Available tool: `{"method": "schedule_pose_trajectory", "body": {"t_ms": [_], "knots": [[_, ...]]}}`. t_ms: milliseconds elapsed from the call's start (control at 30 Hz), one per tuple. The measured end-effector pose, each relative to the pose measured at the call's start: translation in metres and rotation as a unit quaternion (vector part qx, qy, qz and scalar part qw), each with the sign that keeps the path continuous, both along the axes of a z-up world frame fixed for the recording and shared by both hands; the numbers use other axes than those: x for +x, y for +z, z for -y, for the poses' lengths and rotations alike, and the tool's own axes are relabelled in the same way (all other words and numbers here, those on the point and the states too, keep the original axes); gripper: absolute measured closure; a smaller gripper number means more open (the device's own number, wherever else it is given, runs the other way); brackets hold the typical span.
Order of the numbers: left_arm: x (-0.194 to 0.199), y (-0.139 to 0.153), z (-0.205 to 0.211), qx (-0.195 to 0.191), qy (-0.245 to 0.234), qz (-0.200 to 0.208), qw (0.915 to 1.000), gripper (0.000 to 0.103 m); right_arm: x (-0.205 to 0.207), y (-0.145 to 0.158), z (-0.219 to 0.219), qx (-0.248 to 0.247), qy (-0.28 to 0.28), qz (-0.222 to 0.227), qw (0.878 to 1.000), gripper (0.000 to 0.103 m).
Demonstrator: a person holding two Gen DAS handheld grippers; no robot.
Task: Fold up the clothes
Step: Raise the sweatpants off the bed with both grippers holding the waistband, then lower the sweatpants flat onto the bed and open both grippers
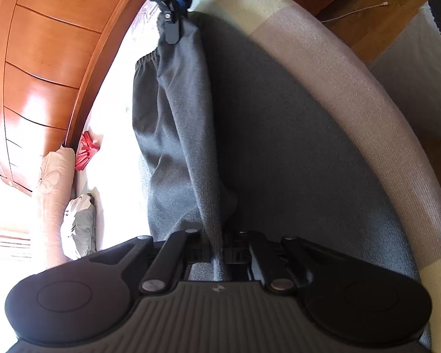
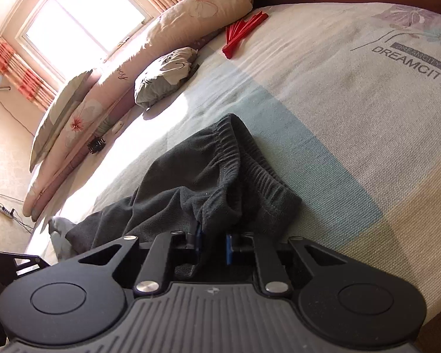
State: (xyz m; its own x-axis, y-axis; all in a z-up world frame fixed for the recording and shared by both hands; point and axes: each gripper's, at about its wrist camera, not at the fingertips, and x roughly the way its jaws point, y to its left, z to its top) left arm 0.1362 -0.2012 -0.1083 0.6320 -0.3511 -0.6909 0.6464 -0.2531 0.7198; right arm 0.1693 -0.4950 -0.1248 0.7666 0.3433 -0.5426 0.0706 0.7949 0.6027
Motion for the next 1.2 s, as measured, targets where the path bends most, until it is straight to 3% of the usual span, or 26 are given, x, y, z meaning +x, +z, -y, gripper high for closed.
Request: {"method": "schedule_pose_trajectory", "body": {"t_ms": [167,267,433,633,800,900,1033,1133,1200], "knots": [[-0.005,0.018,0.009,0.031,0.001,0.014,0.9994,0.102,0.016,0.036,0.005,-0.026,0.007,0.030,0.999,0.090],[-0.012,0.029,0.016,0.038,0.001,0.005,0.9993,0.102,0.028,0.047,0.006,-0.040,0.015,0.024,0.999,0.090],[-0.029,0.019,0.022,0.057,-0.015,-0.017,0.9981,0.102,0.034,0.023,0.006,-0.065,0.033,-0.044,0.996,0.090],[-0.038,0.003,0.025,0.081,-0.032,-0.016,0.9960,0.102,0.016,0.017,0.014,-0.071,0.025,-0.063,0.995,0.090],[-0.038,0.006,0.027,0.072,-0.019,-0.032,0.9967,0.101,0.014,0.021,0.009,-0.107,0.030,-0.076,0.991,0.090],[-0.041,0.007,0.028,0.064,-0.021,-0.046,0.9967,0.091,0.017,0.021,0.003,-0.140,0.038,-0.076,0.987,0.090],[-0.046,0.015,0.030,0.041,-0.016,-0.077,0.9961,0.090,0.018,0.020,-0.010,-0.189,0.049,-0.069,0.978,0.089],[-0.043,0.029,0.025,0.006,0.015,-0.127,0.9918,0.086,0.013,0.026,-0.011,-0.194,0.049,-0.070,0.977,0.081],[-0.036,0.039,0.018,-0.027,0.047,-0.174,0.9834,0.086,0.005,0.034,-0.010,-0.223,0.036,-0.066,0.972,0.072]]}}
